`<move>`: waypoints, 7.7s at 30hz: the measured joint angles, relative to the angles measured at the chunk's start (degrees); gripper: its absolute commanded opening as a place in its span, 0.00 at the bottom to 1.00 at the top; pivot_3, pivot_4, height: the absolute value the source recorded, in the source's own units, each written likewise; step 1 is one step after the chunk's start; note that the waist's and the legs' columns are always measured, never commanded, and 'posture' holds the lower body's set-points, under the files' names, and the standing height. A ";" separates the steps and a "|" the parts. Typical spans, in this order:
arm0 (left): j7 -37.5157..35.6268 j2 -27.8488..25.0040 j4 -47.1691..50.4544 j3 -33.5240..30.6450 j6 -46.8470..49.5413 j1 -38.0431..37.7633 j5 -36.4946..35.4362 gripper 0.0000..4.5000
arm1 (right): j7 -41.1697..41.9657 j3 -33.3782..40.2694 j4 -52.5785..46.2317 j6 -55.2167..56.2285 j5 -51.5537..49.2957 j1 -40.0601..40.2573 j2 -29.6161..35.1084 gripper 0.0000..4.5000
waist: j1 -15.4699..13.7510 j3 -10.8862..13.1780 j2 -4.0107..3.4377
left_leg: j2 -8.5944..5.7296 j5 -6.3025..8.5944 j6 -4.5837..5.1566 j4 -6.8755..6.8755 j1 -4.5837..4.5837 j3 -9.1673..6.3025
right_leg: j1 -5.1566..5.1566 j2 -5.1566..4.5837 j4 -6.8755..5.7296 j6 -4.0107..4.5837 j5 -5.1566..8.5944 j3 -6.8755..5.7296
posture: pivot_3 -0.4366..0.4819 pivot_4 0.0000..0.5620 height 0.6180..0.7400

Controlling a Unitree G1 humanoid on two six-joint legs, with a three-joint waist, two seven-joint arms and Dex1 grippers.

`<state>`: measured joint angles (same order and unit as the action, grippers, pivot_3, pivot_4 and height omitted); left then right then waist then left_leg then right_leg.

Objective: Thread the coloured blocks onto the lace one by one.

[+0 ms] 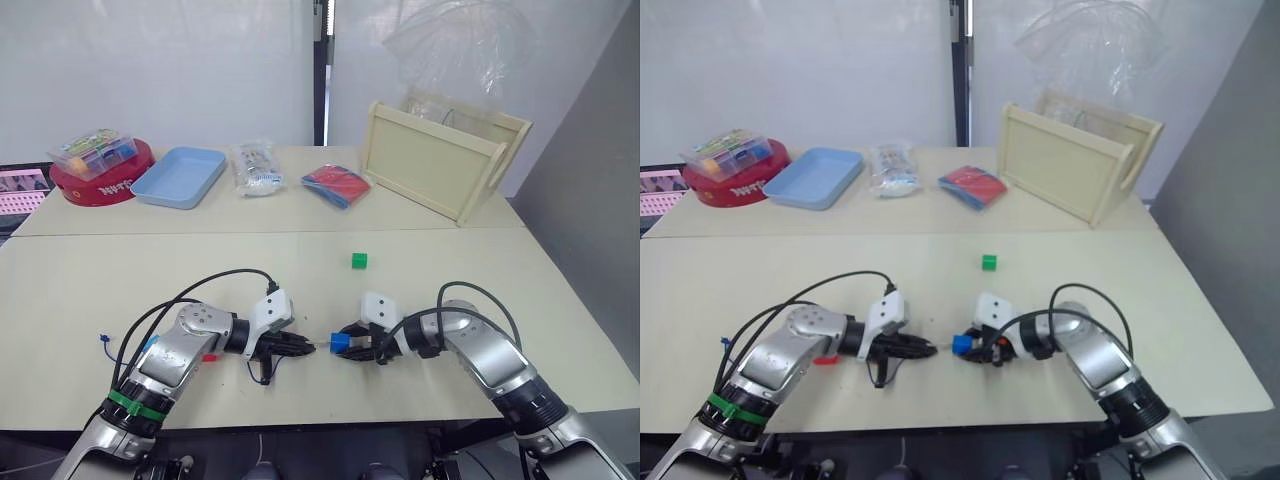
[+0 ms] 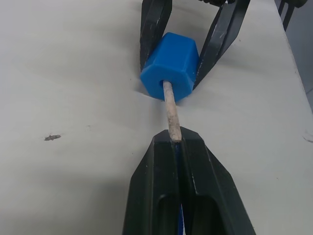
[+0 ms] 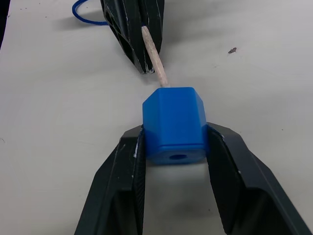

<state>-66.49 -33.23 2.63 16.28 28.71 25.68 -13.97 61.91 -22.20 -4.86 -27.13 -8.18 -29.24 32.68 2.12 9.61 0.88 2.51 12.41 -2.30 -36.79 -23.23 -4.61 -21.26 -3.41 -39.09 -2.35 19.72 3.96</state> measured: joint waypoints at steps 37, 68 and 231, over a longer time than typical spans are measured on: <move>-2.08 -1.40 4.00 -0.39 2.51 1.21 0.23 0.58 | -0.14 -0.86 -4.12 -3.62 2.33 0.81 -0.84 0.28 | 0.33 0.00 0.01 | 0.02 0.00 0.00 -0.04 0.05 -0.02 | 0.04 0.02 -0.03 0.00 0.00 0.00 | 0.48 0.27 1.00; 3.70 0.75 1.92 0.58 -6.11 -3.87 3.60 0.00 | -0.67 -0.74 -5.22 -5.63 2.19 0.90 -0.18 0.28 | -0.26 -0.04 0.02 | 0.00 0.00 0.00 -0.03 0.11 0.00 | 0.12 0.00 0.00 0.00 0.00 0.00 | 0.48 0.27 1.00; -2.83 2.68 -12.29 -3.13 -10.82 3.71 2.39 0.00 | -22.94 18.55 -17.27 -19.49 -7.61 6.76 -6.22 0.99 | 0.46 -0.02 0.05 | 0.08 0.01 0.02 -0.01 0.03 -0.01 | 0.00 0.07 -0.05 0.00 0.00 0.01 | 0.48 0.27 1.00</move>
<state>-69.32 -30.56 -9.66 13.15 17.88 29.39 -11.58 38.97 -3.65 -22.13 -46.61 -15.79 -22.48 26.46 2.58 9.59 0.93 2.59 12.42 -2.28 -36.80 -23.20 -4.63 -21.26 -3.34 -39.14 -2.35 19.72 3.97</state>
